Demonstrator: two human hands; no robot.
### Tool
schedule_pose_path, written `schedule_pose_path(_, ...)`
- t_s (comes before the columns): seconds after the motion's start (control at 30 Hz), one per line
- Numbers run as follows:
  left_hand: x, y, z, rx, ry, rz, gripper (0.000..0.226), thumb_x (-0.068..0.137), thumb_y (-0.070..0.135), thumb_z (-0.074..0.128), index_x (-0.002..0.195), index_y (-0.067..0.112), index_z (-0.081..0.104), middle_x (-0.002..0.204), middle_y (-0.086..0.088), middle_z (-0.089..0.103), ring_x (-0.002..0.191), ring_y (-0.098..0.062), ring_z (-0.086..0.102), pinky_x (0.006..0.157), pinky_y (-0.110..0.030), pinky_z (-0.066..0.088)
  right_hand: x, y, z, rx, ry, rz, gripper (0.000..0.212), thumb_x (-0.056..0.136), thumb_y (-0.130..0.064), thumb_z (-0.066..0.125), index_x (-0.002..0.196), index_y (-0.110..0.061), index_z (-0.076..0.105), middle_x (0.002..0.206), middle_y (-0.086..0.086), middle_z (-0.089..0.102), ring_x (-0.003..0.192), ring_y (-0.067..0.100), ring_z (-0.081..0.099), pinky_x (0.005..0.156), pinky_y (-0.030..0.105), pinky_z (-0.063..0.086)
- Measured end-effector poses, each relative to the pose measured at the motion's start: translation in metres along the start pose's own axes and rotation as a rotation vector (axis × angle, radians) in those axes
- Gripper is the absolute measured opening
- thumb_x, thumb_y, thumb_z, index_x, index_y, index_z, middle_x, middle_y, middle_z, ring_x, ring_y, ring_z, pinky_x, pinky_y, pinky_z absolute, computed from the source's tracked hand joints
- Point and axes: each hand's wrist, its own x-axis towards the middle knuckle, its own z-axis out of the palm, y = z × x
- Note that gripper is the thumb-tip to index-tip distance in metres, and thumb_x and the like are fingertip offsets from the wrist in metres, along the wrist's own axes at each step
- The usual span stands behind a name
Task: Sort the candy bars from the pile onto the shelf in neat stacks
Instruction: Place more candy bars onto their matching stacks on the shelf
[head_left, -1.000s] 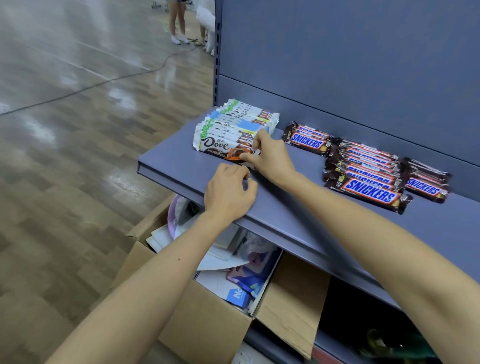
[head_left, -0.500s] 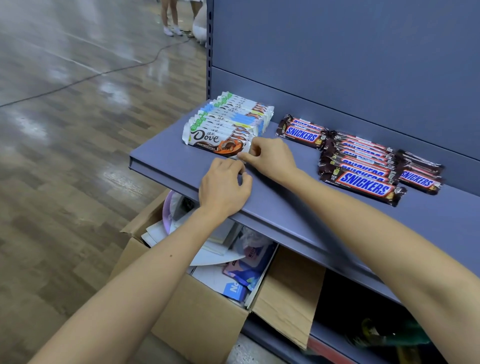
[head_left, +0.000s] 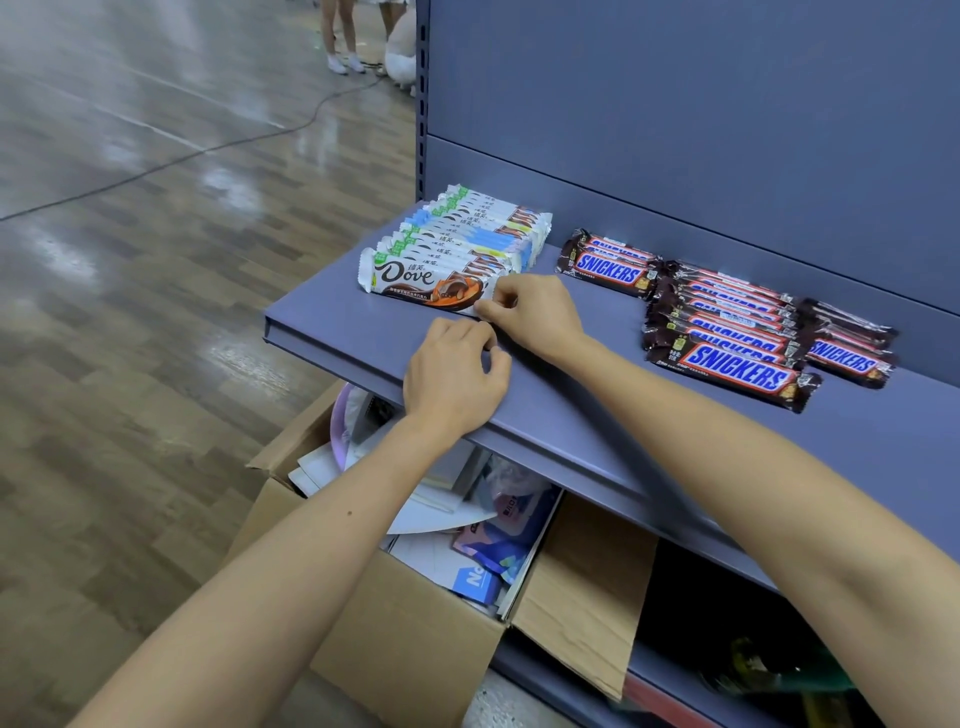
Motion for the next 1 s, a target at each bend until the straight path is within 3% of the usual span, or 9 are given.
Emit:
schedule_pose_path(0.3, 0.002, -0.003, 0.002, -0.01, 0.015, 0.037, 0.02, 0.089, 0.024, 0.047, 0.095, 0.011, 0.062, 0.103, 0.0, 0.064, 0.106, -0.022, 0.047, 0.074, -0.033, 0.039, -0.013, 0.012, -0.014, -0.021, -0.011, -0.008, 0.03, 0.085, -0.035, 0.06, 0.064, -0.013, 0.056, 0.068, -0.001, 0.057, 0.072, 0.018, 0.053, 0.063, 0.03, 0.038)
schedule_pose_path(0.5, 0.018, -0.002, -0.008, -0.066, 0.09, 0.057, 0.028, 0.077, 0.028, 0.044, 0.088, 0.017, 0.067, 0.083, -0.004, 0.07, 0.088, -0.03, 0.06, 0.083, -0.035, 0.041, -0.026, 0.033, -0.039, -0.066, 0.056, -0.042, 0.025, 0.087, -0.03, 0.058, 0.079, -0.009, 0.068, 0.08, 0.001, 0.06, 0.084, 0.017, 0.05, 0.072, 0.03, 0.039)
schedule_pose_path(0.57, 0.025, 0.011, -0.008, -0.032, 0.081, 0.118, 0.024, 0.081, 0.025, 0.047, 0.091, 0.017, 0.067, 0.089, -0.004, 0.07, 0.093, -0.031, 0.059, 0.086, -0.037, 0.039, -0.032, 0.044, -0.05, -0.072, 0.084, -0.037, 0.024, 0.088, -0.028, 0.058, 0.079, -0.008, 0.067, 0.083, 0.003, 0.063, 0.086, 0.02, 0.054, 0.073, 0.029, 0.038)
schedule_pose_path(0.67, 0.031, 0.05, -0.001, -0.033, -0.009, 0.264, 0.035, 0.079, 0.032, 0.038, 0.095, 0.017, 0.065, 0.1, -0.002, 0.069, 0.099, -0.03, 0.056, 0.086, -0.036, 0.039, -0.045, 0.059, -0.069, -0.056, 0.129, -0.023, 0.022, 0.089, -0.026, 0.058, 0.078, -0.008, 0.066, 0.078, 0.001, 0.058, 0.08, 0.018, 0.049, 0.072, 0.029, 0.035)
schedule_pose_path(0.77, 0.035, 0.097, 0.015, -0.13, -0.078, 0.323, 0.034, 0.078, 0.033, 0.039, 0.094, 0.017, 0.064, 0.102, 0.0, 0.068, 0.1, -0.029, 0.056, 0.085, -0.037, 0.041, -0.066, 0.08, -0.097, -0.044, 0.172, -0.019, 0.023, 0.09, -0.025, 0.057, 0.075, -0.009, 0.064, 0.075, 0.004, 0.059, 0.075, 0.019, 0.049, 0.067, 0.03, 0.033)
schedule_pose_path(0.87, 0.037, 0.14, 0.037, -0.187, -0.143, 0.364, 0.019, 0.084, 0.023, 0.048, 0.094, 0.017, 0.064, 0.1, 0.001, 0.069, 0.099, -0.027, 0.056, 0.082, -0.036, 0.042, -0.1, 0.115, -0.135, -0.093, 0.237, 0.086, 0.023, 0.091, -0.022, 0.055, 0.079, -0.006, 0.066, 0.083, 0.01, 0.065, 0.08, 0.023, 0.054, 0.072, 0.032, 0.038)
schedule_pose_path(1.0, 0.034, 0.192, 0.071, -0.204, -0.235, 0.423, 0.018, 0.085, 0.019, 0.049, 0.094, 0.015, 0.064, 0.099, -0.004, 0.069, 0.097, -0.029, 0.057, 0.08, -0.035, 0.043, -0.158, 0.173, -0.184, -0.171, 0.281, 0.334, 0.025, 0.091, -0.024, 0.053, 0.079, -0.005, 0.064, 0.086, 0.012, 0.063, 0.085, 0.028, 0.056, 0.077, 0.035, 0.043)
